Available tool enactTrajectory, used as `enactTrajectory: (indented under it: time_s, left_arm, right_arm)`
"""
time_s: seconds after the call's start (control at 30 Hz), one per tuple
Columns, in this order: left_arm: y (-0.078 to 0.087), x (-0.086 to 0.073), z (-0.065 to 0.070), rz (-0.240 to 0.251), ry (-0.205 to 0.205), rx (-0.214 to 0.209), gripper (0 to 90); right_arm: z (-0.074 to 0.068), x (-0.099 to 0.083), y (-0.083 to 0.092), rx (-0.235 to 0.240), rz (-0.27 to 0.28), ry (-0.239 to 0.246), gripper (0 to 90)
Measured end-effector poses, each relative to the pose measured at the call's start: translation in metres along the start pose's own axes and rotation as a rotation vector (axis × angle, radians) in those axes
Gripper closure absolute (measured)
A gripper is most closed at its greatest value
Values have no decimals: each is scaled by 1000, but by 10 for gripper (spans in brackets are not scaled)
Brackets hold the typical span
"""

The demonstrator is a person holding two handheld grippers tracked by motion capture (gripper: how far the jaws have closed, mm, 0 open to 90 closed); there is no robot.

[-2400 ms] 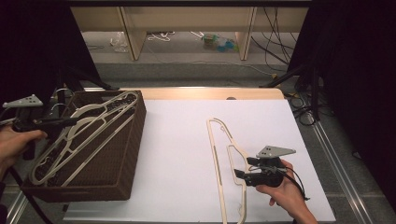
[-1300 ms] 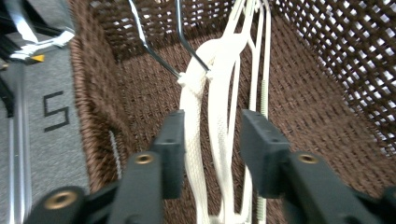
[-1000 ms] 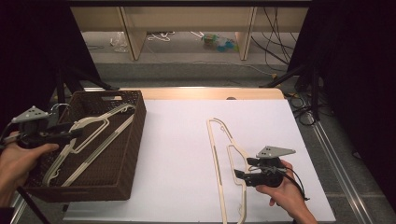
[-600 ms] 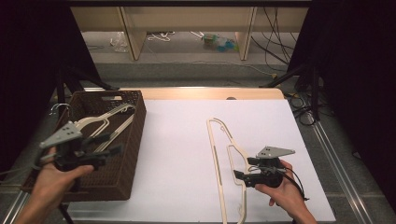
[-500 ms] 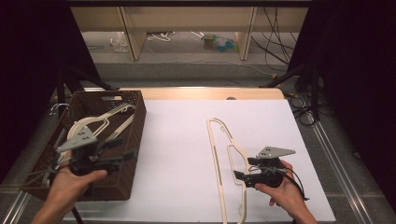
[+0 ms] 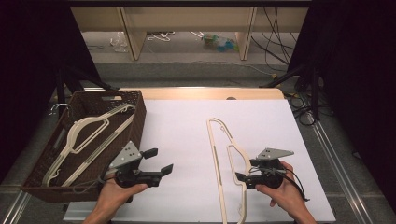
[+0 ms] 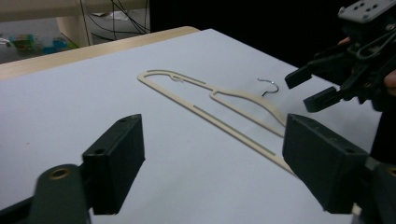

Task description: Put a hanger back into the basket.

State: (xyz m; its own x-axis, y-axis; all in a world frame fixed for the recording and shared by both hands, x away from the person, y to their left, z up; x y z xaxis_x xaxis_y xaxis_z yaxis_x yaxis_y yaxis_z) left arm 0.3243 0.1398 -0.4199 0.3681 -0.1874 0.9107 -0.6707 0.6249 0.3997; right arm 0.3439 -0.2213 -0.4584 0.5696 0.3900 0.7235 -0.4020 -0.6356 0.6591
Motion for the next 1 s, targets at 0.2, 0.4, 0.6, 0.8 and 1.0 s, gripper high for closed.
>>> enactTrajectory:
  time_s: [0.2,0.4,0.6,0.8,1.0]
  left_arm:
    - [-10,-16,1,-36,-12,-16,194]
    - [-11,-19,4,-28,-13,-22,194]
    - [-12,-23,3,-47,-9,-25,200]
    - [-13,-24,5,-56,-26,-31,200]
    - [-15,-25,7,-62,-22,-36,200]
  right_arm:
    - [-2,-3,-1,-14,-5,-26,242]
    - [-2,-6,0,-8,-41,-22,243]
    - [-4,-7,0,-4,-36,-25,244]
    - [-6,-8,1,-2,-55,-17,242]
    - [-13,-14,2,-16,-48,-23,240]
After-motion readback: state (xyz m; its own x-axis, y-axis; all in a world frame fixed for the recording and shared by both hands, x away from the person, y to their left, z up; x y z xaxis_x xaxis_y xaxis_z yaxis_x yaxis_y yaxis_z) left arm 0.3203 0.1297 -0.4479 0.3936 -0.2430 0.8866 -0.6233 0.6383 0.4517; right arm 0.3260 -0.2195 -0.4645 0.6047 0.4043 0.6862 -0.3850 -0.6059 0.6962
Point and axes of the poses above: each handheld gripper's, and its own axes: y roughly backward along the jaws, x roughly out of its top, z roughly to its right, the point moved 3 cm from there along -y, roughly forward along the jaws, and after that the axes turned 7 degrees about x, right-handed, at the moved point
